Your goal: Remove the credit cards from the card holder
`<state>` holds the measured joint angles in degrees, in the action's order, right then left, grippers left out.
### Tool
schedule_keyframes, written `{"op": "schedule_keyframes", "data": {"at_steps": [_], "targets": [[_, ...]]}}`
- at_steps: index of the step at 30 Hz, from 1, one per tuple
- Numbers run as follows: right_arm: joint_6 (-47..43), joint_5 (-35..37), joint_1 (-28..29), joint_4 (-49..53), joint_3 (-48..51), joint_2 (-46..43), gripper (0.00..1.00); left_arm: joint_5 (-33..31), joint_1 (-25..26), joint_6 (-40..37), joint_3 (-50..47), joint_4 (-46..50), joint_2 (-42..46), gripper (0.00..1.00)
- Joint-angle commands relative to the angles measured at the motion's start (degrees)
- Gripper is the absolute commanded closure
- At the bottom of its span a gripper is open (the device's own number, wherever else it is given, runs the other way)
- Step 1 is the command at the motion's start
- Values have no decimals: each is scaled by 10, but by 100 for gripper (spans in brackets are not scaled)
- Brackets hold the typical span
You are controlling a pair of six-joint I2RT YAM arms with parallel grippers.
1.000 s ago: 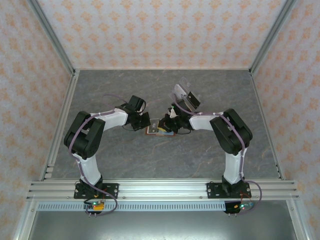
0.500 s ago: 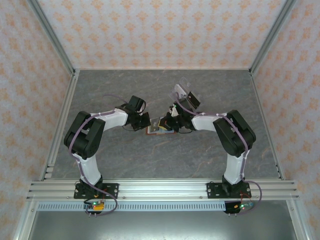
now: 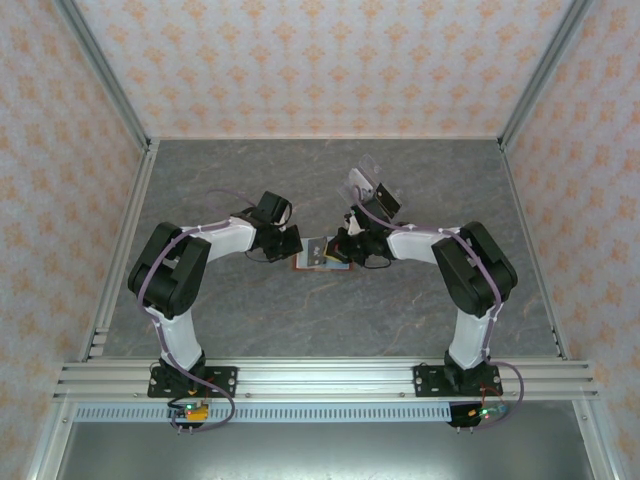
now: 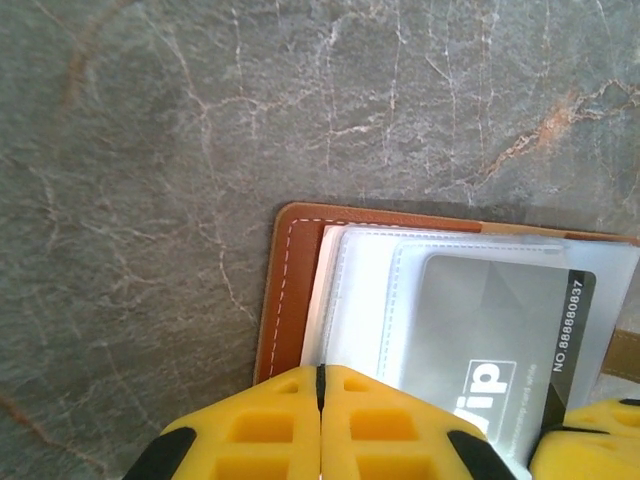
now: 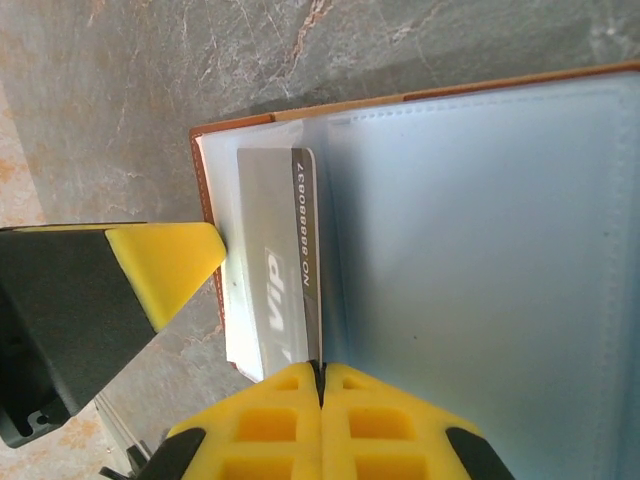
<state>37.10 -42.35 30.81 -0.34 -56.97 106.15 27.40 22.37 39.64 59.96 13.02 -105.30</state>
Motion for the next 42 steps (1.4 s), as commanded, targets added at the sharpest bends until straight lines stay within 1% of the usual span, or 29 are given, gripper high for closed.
{"op": "schedule_keyframes", "data": {"at_steps": [1, 6, 13, 22, 29, 37, 39, 42], "targets": [[-19, 14, -4, 28, -10, -8, 98, 16, -2, -14, 7, 14, 38, 92], [-17, 2, -3, 24, -22, 5, 98, 36, 3, -10, 7, -5, 53, 91], [-18, 0, -3, 21, -28, 14, 98, 54, 9, 3, 20, -21, 8, 93], [-27, -5, -6, 26, -30, 18, 98, 34, 9, -1, 30, 2, -37, 96], [-26, -6, -23, 9, -3, -2, 99, 3, 9, -12, 24, 26, -35, 97], [-22, -13, -26, -1, 3, -1, 98, 3, 9, -14, 24, 28, -36, 98], [-19, -16, -26, -4, 3, 0, 95, 3, 9, -14, 23, 28, -36, 98], [-10, -20, -25, -17, 1, 3, 85, 4, 9, -14, 24, 27, -38, 99]]}}
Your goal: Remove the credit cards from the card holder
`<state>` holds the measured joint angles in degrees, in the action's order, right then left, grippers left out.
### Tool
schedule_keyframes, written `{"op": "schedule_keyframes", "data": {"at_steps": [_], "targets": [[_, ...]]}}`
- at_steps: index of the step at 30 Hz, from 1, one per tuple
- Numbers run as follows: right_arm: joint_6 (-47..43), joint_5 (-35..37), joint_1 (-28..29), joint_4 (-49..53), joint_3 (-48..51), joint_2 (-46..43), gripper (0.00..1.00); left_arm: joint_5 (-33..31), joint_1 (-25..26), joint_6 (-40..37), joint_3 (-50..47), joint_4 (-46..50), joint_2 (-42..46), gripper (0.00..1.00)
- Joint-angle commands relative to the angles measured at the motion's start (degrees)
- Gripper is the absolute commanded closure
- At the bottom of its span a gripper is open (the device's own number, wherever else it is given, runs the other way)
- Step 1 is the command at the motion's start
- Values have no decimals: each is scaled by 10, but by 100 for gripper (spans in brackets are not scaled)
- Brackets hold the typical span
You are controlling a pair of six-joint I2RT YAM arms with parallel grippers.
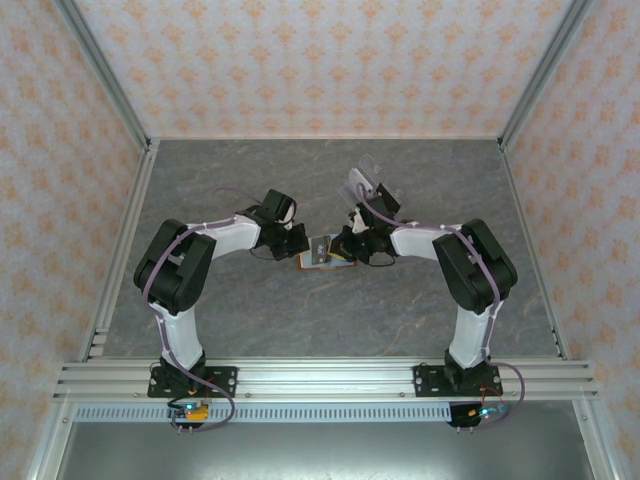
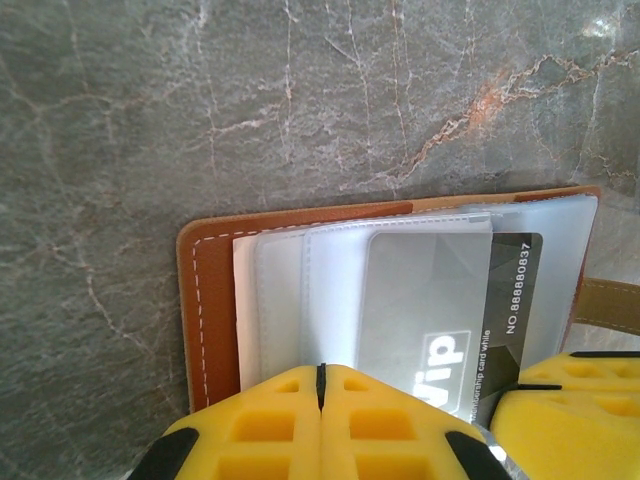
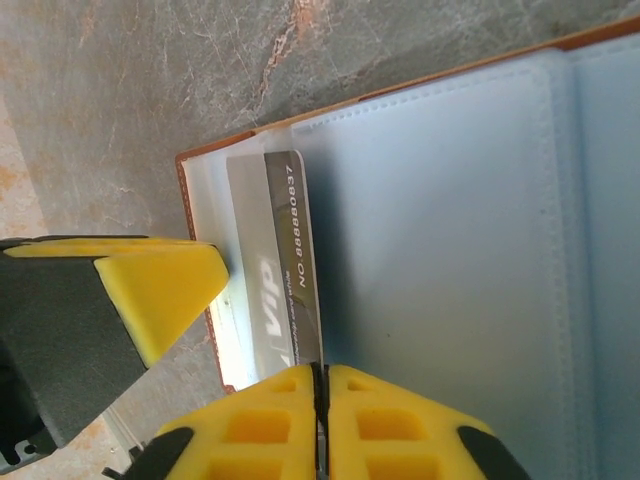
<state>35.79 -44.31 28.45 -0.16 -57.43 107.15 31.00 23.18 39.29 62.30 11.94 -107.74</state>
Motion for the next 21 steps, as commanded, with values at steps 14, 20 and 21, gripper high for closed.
{"op": "schedule_keyframes", "data": {"at_steps": [14, 20, 21], "targets": [[6, -1, -2, -24, -24, 27, 76, -30, 1, -11, -2, 36, -13, 99], [-1, -2, -2, -19, -29, 27, 89, -31, 1, -10, -3, 37, -12, 99], [-7, 6, -2, -11, -30, 23, 93, -31, 1, -10, -2, 38, -11, 98]]}}
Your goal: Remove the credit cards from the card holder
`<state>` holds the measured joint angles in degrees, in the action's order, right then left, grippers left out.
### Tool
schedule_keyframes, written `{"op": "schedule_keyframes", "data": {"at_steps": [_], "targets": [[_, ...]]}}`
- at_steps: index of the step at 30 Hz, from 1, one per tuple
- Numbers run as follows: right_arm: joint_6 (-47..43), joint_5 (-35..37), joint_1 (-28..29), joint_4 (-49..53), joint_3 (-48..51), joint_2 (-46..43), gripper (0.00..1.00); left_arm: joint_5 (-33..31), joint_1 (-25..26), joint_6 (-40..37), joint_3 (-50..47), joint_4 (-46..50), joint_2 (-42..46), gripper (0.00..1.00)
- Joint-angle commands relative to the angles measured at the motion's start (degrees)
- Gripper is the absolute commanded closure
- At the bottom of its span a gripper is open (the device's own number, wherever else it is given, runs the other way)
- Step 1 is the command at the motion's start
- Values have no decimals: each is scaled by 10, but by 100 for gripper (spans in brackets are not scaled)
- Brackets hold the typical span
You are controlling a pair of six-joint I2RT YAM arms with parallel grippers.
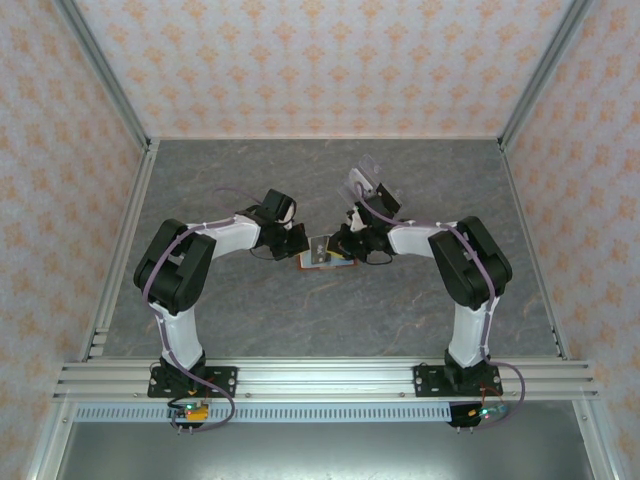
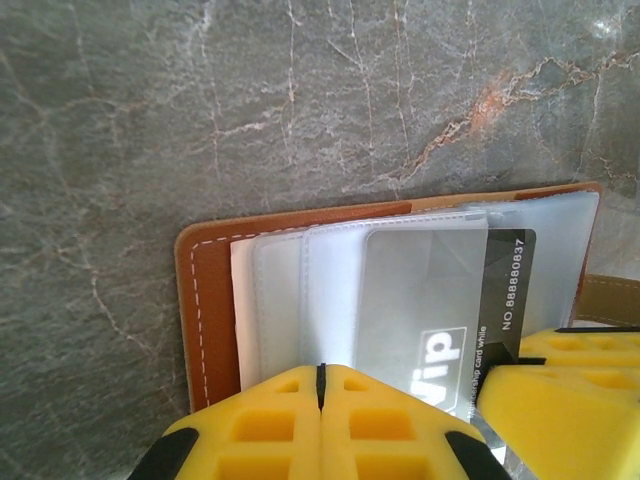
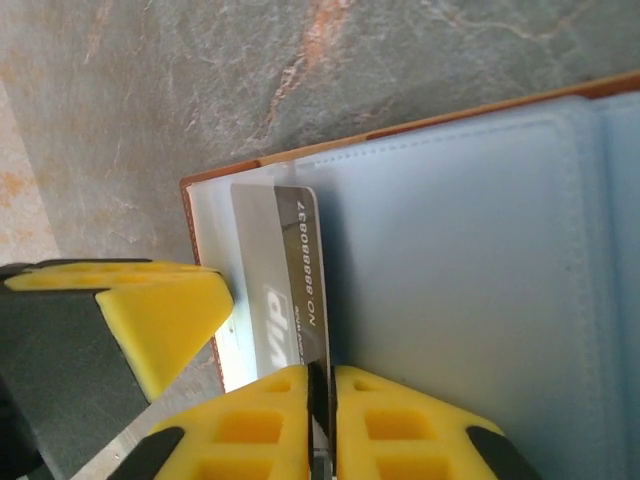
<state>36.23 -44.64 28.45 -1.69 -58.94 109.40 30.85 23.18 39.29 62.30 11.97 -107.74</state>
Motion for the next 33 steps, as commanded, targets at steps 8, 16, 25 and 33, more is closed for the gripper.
{"op": "schedule_keyframes", "data": {"at_steps": [8, 16, 25, 33], "targets": [[-87, 96, -6, 99, -6, -56, 98, -38, 0, -17, 13, 57, -2, 95], [-174, 147, -8, 175, -28, -155, 100, 24, -5, 5, 35, 23, 44, 78], [-318, 291, -16, 250, -111, -238, 100, -47, -54, -4, 22, 97, 139, 49], [-449, 309, -73, 362, -214, -203, 100, -137, -99, -36, -48, 135, 246, 9]]}}
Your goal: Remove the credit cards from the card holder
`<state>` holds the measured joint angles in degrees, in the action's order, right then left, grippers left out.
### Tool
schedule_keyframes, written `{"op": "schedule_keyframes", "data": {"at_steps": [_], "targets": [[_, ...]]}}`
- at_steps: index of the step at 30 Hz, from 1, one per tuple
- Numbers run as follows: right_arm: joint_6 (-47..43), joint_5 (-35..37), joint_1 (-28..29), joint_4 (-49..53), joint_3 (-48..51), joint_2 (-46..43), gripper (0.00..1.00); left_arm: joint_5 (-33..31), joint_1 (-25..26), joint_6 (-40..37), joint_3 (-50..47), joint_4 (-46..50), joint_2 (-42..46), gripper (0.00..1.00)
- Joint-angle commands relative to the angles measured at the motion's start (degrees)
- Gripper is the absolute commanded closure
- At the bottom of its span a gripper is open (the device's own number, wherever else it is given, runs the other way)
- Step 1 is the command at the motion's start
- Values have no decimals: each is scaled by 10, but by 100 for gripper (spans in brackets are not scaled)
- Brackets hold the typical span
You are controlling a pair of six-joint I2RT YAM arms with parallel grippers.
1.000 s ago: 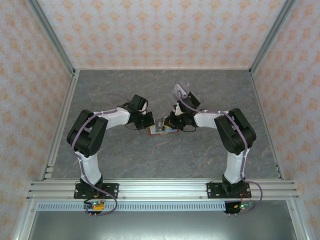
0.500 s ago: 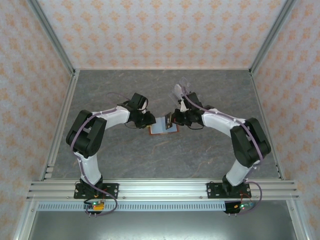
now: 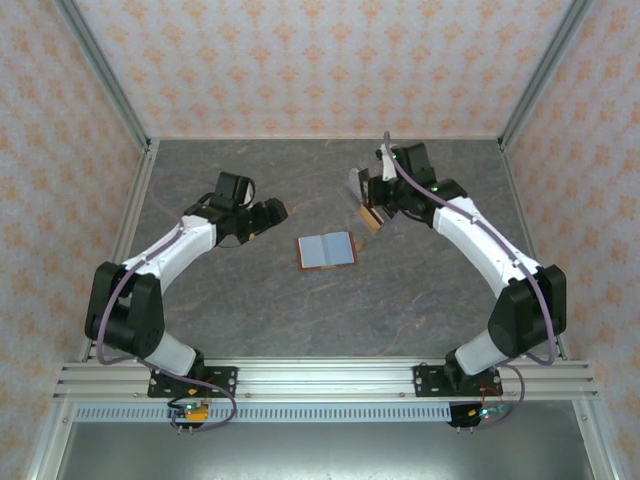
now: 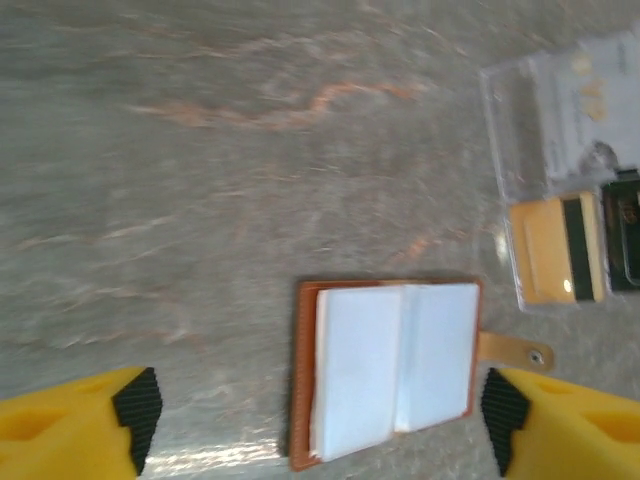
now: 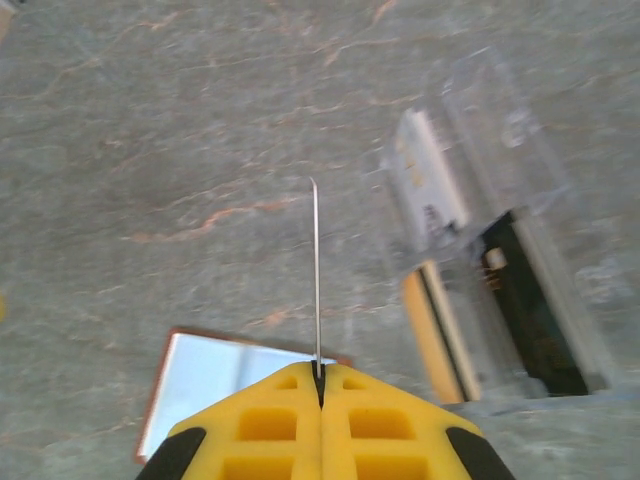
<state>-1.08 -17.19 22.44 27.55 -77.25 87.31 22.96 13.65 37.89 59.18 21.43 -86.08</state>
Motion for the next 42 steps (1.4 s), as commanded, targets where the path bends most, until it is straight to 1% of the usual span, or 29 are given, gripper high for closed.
{"op": "schedule_keyframes", "data": {"at_steps": [1, 4, 8, 14, 17, 28, 39, 42], "targets": [[-90, 40, -18, 84, -45, 28, 100, -71, -5, -29, -20, 47, 40, 6], [-131, 57, -32, 120, -81, 56, 100, -94, -7, -43, -27, 59, 60, 0], [-182, 66, -43, 157, -120, 96, 100, -99, -7, -48, -34, 64, 69, 0], [-231, 85, -48, 196, -165, 155, 100, -90, -8, -46, -40, 61, 70, 0], [-236, 105, -48, 215, -197, 183, 100, -85, -8, -44, -41, 59, 67, 0], [-257, 119, -49, 252, -254, 242, 100, -71, -8, -41, -47, 51, 61, 0], [-278, 139, -49, 269, -270, 272, 100, -65, -8, -39, -52, 46, 60, 0], [-277, 137, -49, 270, -274, 277, 96, -60, -8, -36, -54, 43, 59, 0]]}}
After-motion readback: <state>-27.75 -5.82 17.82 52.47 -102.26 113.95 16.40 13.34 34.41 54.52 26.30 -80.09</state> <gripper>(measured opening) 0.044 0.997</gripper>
